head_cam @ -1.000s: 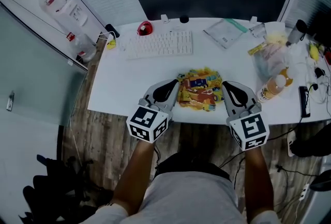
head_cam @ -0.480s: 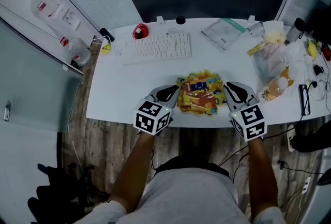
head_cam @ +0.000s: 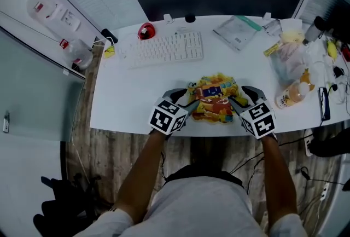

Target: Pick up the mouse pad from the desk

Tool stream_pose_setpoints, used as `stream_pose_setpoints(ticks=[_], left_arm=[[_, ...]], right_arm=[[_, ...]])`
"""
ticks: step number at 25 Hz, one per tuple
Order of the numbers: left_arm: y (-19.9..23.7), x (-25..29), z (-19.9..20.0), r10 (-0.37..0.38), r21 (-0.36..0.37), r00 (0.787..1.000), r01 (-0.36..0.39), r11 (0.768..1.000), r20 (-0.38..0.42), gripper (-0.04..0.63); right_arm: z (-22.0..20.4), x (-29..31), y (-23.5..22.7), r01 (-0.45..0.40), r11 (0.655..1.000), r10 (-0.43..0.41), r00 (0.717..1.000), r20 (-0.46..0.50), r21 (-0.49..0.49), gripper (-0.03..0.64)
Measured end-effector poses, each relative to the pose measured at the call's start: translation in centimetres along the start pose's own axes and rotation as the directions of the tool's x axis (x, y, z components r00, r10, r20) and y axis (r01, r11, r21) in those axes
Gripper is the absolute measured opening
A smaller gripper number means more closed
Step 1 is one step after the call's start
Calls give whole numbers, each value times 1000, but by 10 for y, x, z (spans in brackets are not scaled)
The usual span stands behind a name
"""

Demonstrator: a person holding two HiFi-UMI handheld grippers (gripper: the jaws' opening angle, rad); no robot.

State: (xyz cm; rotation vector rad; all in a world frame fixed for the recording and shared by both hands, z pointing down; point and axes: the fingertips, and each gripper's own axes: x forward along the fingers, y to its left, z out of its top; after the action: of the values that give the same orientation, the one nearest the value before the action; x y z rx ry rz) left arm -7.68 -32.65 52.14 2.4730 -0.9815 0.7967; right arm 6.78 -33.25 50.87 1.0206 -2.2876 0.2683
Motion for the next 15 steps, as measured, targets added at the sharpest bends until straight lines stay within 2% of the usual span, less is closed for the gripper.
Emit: stream_pose_setpoints(ticks=[4,9,12,15], left_arm=[[-2,16,-15,-27,43,994,31,999,-108,316],[-6,25,-33,-48,65,978,62,996,-205,350],[-11,28,-44,-57,60,968,73,995,-244,358],[-12,34,-50,-45,66,970,62,996,-239,365]], right_arm=[[-17,17,2,-25,1000,24,995,-92,-3,248],[-33,32,1,-50,999,49,981,-190,0,285],[-40,38,3,-69,997,72,971,-230,19,297],[-43,40,3,-78,996,87,967,-238,47,298]])
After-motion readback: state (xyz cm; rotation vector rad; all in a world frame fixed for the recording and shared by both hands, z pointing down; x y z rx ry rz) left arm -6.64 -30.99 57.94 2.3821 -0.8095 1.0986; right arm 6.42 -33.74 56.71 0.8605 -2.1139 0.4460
